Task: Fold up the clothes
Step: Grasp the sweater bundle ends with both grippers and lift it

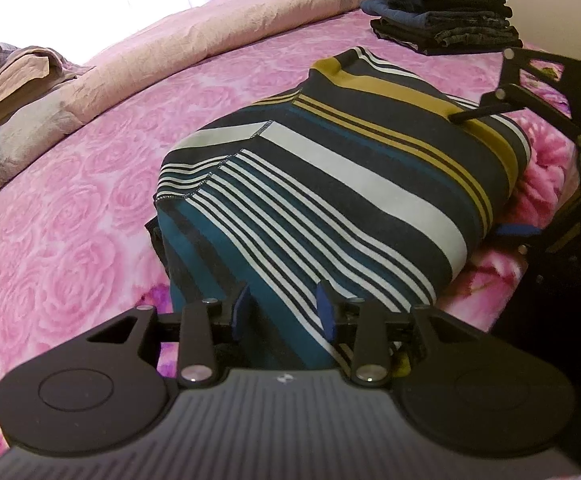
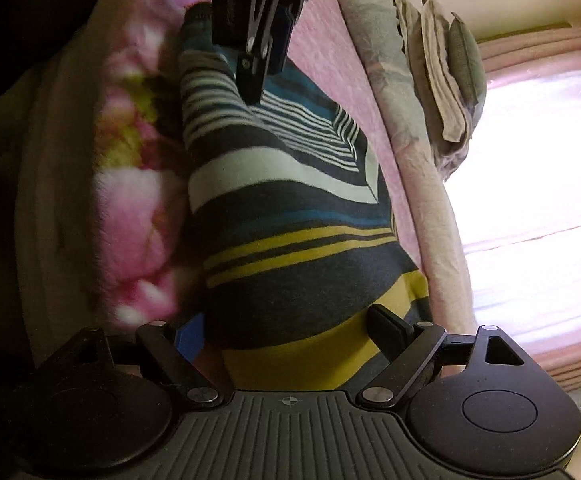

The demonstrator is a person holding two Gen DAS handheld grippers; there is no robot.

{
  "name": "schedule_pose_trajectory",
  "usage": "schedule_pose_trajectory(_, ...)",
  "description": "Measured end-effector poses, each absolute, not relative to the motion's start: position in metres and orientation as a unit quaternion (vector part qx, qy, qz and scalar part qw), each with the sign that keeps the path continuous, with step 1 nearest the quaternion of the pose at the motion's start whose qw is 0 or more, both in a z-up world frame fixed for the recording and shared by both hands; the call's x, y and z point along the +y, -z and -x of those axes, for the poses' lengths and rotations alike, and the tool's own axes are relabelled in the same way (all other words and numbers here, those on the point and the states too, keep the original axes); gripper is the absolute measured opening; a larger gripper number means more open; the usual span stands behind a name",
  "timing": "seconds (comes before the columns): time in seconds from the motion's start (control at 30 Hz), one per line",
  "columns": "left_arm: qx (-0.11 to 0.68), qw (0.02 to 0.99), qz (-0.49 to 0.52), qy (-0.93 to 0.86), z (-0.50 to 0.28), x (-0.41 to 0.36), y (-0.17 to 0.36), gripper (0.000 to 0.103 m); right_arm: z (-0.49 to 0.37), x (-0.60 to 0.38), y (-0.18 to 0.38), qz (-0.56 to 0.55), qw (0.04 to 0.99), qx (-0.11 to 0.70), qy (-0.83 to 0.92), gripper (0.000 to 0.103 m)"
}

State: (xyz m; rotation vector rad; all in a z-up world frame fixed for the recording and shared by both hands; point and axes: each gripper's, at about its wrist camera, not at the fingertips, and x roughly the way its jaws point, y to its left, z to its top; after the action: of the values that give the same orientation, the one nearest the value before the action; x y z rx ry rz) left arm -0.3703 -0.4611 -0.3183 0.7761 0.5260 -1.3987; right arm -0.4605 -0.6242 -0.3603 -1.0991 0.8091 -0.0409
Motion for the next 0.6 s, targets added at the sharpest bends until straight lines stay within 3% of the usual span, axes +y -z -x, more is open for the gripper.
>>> schedule_pose_trajectory(0.07, 0.232, 0.667, -0.345, 0.618, 0.371, -0.461, 0.318, 0.035, 0.458, -0.628, 0.362, 0.506, 0.778, 0.371, 0.023, 0.083)
schedule_pose_trajectory(0.27, 0.209, 0.668, -0.360, 0.617, 0.375, -0.460, 0.313, 0.040, 0.458, -0.635, 0.348, 0.468, 0.803, 0.369, 0.026, 0.062)
schedule_pose_trajectory(0.37, 0.145, 0.659, -0.380, 0.633, 0.386, -0.445, 0.304, 0.052, 0.456, -0.637, 0.333, 0.442, 0.816, 0.372, 0.025, 0.057)
schedule_pose_trajectory(0.43, 0.092, 0.648, -0.393, 0.647, 0.396, -0.431, 0.296, 0.068, 0.453, -0.638, 0.325, 0.430, 0.820, 0.376, 0.022, 0.057)
schedule_pose_trajectory(0.53, 0.016, 0.624, -0.412, 0.664, 0.412, -0.411, 0.289, 0.079, 0.450, -0.640, 0.311, 0.407, 0.830, 0.380, 0.019, 0.057)
schedule_pose_trajectory(0.6, -0.024, 0.599, -0.434, 0.672, 0.426, -0.401, 0.292, 0.080, 0.448, -0.642, 0.302, 0.390, 0.838, 0.380, 0.019, 0.056)
